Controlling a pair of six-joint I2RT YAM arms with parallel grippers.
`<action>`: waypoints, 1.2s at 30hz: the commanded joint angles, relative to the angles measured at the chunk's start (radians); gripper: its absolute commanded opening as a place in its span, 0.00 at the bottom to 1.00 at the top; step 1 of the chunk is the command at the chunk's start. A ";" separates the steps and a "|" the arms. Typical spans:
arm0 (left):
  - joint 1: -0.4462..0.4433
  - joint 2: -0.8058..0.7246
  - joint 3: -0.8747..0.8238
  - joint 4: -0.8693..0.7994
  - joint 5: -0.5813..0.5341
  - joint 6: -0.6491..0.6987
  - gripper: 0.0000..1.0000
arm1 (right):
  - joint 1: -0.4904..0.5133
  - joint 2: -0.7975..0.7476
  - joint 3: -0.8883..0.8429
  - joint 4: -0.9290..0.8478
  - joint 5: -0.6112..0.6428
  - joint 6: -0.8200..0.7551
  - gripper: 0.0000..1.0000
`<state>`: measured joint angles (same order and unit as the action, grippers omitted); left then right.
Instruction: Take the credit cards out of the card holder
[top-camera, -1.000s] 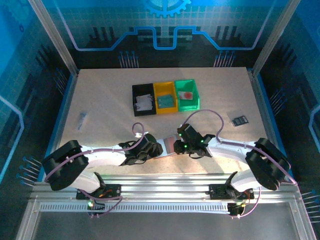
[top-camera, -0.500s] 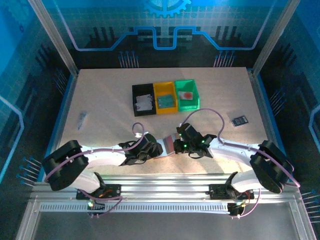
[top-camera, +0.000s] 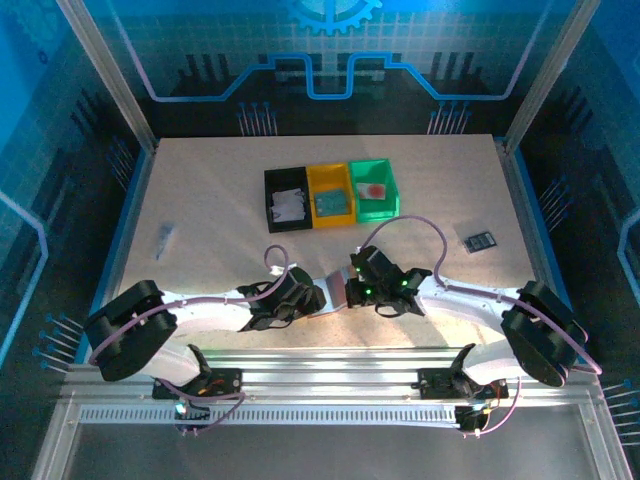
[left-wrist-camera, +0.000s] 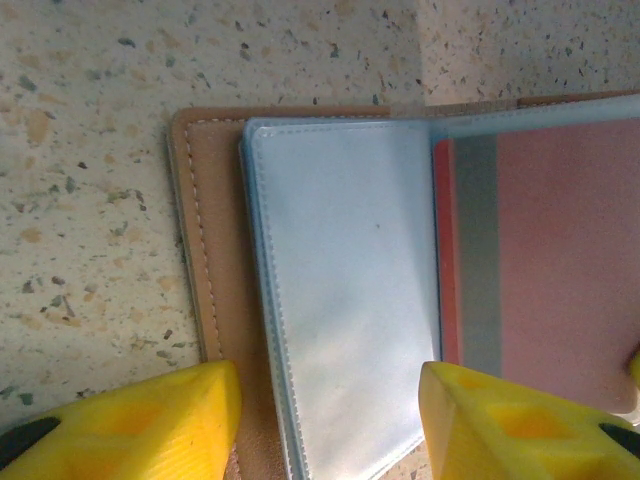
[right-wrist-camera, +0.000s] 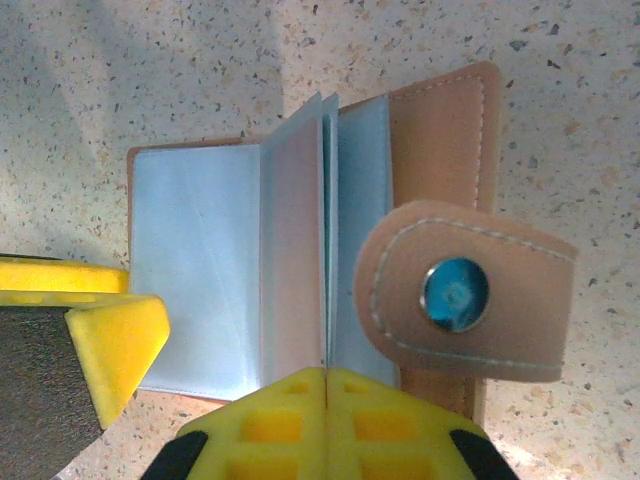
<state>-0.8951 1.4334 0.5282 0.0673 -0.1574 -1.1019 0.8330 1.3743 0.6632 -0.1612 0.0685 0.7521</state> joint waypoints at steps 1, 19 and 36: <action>-0.004 0.039 -0.032 -0.029 0.042 -0.016 0.52 | 0.030 0.009 0.021 0.029 -0.039 -0.003 0.00; -0.002 0.039 -0.032 -0.030 0.042 -0.015 0.52 | 0.032 0.039 0.012 0.098 -0.124 -0.001 0.12; 0.004 0.027 -0.039 -0.032 0.040 -0.013 0.52 | 0.032 0.053 0.012 0.099 -0.128 0.007 0.14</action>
<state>-0.8940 1.4334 0.5274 0.0677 -0.1570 -1.1015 0.8509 1.4120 0.6636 -0.0360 -0.0639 0.7567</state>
